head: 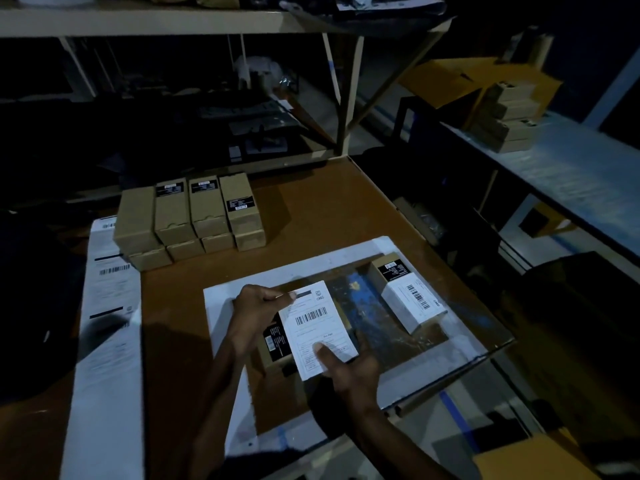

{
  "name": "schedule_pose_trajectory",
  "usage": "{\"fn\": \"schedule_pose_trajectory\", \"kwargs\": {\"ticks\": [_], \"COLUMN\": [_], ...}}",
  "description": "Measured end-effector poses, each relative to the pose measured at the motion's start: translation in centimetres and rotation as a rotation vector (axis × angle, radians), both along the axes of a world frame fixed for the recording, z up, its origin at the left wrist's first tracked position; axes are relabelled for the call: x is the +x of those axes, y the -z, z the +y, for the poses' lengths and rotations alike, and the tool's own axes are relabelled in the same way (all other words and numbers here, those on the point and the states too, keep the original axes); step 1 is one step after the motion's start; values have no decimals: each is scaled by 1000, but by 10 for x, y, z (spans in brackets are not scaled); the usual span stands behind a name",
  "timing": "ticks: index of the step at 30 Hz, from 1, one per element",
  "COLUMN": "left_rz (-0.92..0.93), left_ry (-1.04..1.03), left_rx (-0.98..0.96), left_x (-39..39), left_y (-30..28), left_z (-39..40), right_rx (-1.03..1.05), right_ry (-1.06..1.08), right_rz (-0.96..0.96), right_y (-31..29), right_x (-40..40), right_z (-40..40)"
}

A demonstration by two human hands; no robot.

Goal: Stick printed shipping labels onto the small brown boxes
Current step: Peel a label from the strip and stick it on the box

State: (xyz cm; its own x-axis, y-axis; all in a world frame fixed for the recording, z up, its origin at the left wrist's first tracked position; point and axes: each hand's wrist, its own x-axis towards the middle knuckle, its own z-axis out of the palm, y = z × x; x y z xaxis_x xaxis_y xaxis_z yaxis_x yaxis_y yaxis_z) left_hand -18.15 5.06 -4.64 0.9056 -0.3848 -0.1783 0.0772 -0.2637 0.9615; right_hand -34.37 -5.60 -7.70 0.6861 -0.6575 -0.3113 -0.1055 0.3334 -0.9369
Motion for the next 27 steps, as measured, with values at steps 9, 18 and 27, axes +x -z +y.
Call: {"fn": "schedule_pose_trajectory", "kwargs": {"ticks": [9,18,27], "left_rz": [-17,22,39], "left_ry": [20,23,49], "left_rx": [57,78,88], "left_x": [2,3,6], "left_y": [0,5,13], "left_z": [-12,-12,-11], "right_rx": [-20,13,72], "right_ry": [-4,-8,-3], "right_rz": [1,19,1], "right_y": [4,7,12], "right_x": [-3,-2,0], "right_z": [-8,-10,-11]}}
